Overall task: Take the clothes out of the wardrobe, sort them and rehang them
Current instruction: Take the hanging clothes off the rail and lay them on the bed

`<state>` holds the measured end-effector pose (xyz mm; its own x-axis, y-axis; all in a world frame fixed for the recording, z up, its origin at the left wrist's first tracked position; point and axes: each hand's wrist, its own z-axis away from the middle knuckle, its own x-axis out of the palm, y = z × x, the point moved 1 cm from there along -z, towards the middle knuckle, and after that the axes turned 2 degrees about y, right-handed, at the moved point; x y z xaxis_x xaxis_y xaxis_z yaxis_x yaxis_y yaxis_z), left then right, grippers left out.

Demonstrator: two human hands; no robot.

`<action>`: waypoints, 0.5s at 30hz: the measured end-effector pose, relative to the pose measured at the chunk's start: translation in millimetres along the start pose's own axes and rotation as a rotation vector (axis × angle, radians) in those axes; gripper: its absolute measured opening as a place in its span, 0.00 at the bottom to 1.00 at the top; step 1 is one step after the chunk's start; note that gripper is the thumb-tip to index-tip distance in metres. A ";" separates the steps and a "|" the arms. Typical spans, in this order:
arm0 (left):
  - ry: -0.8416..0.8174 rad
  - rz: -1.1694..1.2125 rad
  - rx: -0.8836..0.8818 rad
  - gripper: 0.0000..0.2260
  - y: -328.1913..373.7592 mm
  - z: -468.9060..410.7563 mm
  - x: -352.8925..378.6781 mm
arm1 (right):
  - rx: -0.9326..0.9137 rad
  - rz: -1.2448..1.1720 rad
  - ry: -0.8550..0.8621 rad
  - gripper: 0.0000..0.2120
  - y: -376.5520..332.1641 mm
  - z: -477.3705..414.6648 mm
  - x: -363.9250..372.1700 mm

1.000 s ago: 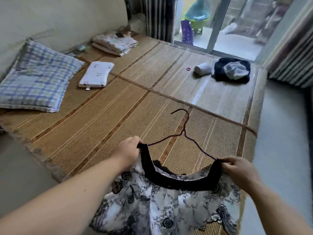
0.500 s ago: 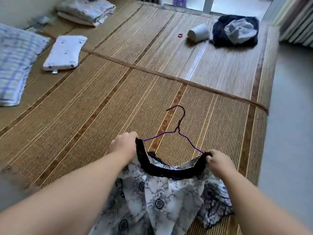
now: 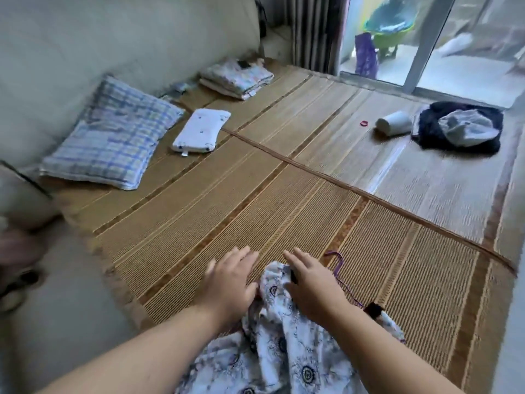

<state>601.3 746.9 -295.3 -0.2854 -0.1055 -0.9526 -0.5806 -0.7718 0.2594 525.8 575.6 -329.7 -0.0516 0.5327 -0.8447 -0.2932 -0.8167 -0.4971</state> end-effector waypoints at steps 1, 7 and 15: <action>0.034 -0.043 0.010 0.26 -9.2 14.3 -24.4 | -0.083 0.008 0.002 0.33 -31.9 -2.7 -10.4; 0.313 -0.302 -0.100 0.28 -75.4 116.8 -182.3 | -0.547 0.094 0.074 0.34 -229.0 -2.1 -62.0; 0.545 -0.598 -0.464 0.28 -149.6 338.8 -324.4 | -1.075 0.034 0.157 0.31 -487.3 72.0 -64.0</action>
<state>522.3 1109.0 28.8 0.4280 0.2013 -0.8811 -0.1195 -0.9537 -0.2760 603.2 955.5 -19.1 0.1016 0.5342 -0.8392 0.6991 -0.6385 -0.3218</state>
